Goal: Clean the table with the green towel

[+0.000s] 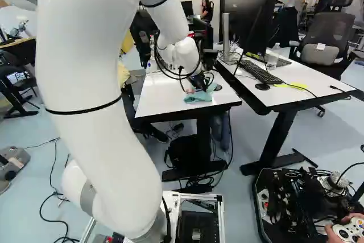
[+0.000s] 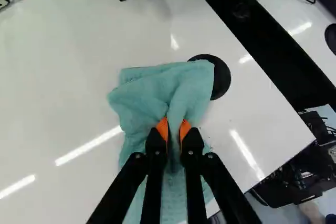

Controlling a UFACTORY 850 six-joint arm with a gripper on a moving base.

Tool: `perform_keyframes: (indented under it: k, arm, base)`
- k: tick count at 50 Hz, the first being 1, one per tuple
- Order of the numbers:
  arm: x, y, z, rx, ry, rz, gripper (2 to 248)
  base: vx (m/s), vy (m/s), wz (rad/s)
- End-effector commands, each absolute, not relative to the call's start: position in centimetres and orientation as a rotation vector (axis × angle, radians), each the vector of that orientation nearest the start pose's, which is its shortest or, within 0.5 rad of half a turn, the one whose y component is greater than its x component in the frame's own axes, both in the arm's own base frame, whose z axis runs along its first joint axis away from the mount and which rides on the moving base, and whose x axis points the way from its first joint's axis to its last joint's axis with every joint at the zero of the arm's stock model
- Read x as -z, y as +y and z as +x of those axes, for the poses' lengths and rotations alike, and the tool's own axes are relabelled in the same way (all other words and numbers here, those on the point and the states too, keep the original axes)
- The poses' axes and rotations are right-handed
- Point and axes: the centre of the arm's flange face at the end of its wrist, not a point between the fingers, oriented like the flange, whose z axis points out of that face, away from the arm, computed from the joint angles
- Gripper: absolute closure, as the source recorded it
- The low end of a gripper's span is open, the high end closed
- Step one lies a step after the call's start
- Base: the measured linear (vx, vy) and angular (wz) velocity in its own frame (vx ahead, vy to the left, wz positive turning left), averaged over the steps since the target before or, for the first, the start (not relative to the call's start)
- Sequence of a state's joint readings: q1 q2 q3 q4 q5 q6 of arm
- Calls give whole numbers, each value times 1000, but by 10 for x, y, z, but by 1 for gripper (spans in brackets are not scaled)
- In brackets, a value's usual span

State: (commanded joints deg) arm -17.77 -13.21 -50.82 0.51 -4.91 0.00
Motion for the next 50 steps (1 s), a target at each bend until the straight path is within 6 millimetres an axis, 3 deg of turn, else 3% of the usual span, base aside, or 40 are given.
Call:
perform_keyframes:
  k: [13, 22, 37, 50]
  arm:
    - [-422, -179, 481, 897, 566, -3060, 205]
    - [-422, -183, 466, 889, 595, -3061, 205]
    - [-423, -169, 441, 875, 580, -3063, 205]
    - [-423, -149, 450, 875, 509, -3063, 205]
  base:
    - [0, 0, 0]
    - [0, 0, 0]
    - [0, 0, 0]
    - [0, 0, 0]
